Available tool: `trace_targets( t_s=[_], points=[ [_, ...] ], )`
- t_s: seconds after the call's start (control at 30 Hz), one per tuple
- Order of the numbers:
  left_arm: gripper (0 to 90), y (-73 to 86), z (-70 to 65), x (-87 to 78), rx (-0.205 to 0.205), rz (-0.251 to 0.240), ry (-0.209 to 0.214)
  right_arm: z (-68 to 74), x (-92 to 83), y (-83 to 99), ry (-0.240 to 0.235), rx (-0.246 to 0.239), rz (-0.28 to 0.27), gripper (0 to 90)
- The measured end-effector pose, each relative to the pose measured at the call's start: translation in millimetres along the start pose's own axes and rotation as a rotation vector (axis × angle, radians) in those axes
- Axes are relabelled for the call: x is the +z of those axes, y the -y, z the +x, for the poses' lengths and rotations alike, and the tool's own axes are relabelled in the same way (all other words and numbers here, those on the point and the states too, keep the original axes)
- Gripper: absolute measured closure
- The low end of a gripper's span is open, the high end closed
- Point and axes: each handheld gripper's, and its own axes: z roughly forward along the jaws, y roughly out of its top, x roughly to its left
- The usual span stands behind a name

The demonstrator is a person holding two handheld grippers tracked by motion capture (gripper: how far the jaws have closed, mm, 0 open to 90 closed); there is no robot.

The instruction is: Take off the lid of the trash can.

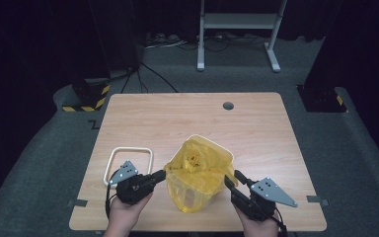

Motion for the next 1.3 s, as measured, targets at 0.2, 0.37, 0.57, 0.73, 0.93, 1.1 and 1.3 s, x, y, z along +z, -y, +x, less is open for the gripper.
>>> trace_targets(
  t_s=[0.2, 0.37, 0.57, 0.73, 0.93, 1.1, 1.3],
  points=[
    [90.0, 3.3, 2.3, 3.5, 0.014, 0.032, -0.025, -3.7, 6.5, 8.8, -0.006, 0.016, 0.044, 62.3],
    [73.7, 4.3, 1.6, -1.6, -0.029, -0.024, -0.041, -3.3, 7.3, 9.2, -0.003, 0.018, 0.034, 62.2],
    [58.0, 0.0, -6.1, -15.7, -0.032, -0.167, -0.103, -2.0, 8.4, 9.1, 0.0, 0.018, 0.025, 62.1],
    [49.1, 0.1, -15.4, -19.5, -0.051, -0.206, -0.059, 1.2, 9.2, 8.4, -0.004, 0.012, 0.019, 62.1],
    [49.7, 8.8, -25.2, -3.7, -0.062, -0.071, -0.021, 1.7, 10.8, 8.6, -0.004, 0.015, 0.021, 62.1],
    [82.0, 14.8, -24.4, 7.1, -0.032, 0.036, 0.005, 1.3, 11.0, 9.2, -0.003, 0.017, 0.024, 62.3],
    [90.0, 18.4, -25.8, 14.2, -0.004, 0.08, 0.006, -1.0, 11.4, 10.7, -0.006, 0.029, 0.032, 63.1]
  ],
)
